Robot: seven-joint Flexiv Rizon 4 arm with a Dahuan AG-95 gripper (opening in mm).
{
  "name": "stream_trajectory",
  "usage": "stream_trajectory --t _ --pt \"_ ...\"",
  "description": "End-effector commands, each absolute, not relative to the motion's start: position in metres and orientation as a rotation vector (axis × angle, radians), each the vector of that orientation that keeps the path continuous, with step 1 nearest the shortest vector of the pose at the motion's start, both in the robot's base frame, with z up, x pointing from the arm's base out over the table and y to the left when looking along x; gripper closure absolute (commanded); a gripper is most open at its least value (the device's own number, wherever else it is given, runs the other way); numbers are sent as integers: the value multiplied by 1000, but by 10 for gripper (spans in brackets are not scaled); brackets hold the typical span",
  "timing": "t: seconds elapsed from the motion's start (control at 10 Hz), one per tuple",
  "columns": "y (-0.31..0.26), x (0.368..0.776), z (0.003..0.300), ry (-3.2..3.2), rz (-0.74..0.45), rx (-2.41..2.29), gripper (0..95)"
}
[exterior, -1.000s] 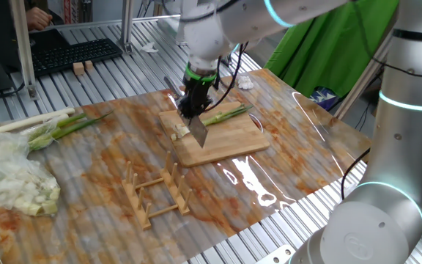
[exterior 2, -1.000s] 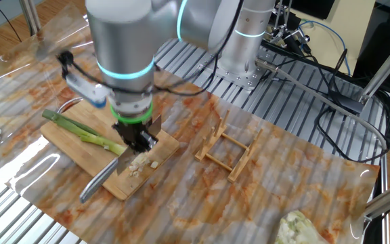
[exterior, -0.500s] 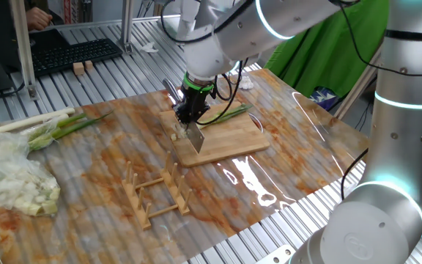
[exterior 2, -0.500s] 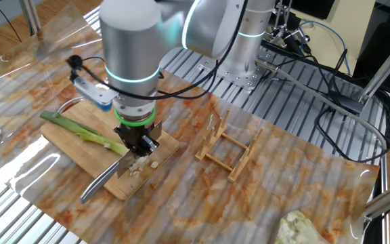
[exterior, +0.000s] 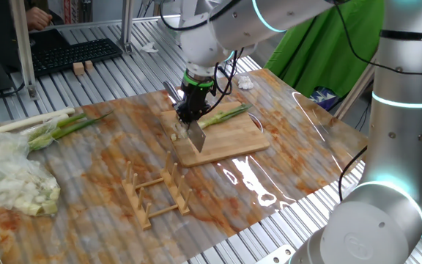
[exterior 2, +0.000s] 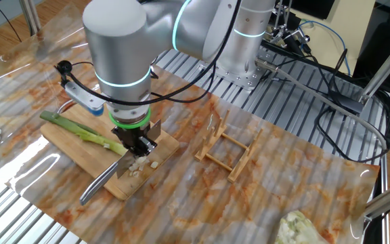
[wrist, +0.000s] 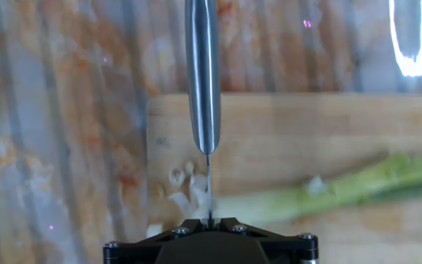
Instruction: Chop the scallions
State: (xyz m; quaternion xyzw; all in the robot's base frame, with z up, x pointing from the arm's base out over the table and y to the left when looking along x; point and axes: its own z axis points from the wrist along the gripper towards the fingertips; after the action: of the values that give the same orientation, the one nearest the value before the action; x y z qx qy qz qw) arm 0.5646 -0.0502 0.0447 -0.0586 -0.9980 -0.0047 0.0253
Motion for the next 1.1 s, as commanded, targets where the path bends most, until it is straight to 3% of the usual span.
stream_trajectory --t 0.1,1.1 --pt "-47 558 83 -3081 -7 -197 950" --pt "-57 566 92 -3089 -2 -140 950"
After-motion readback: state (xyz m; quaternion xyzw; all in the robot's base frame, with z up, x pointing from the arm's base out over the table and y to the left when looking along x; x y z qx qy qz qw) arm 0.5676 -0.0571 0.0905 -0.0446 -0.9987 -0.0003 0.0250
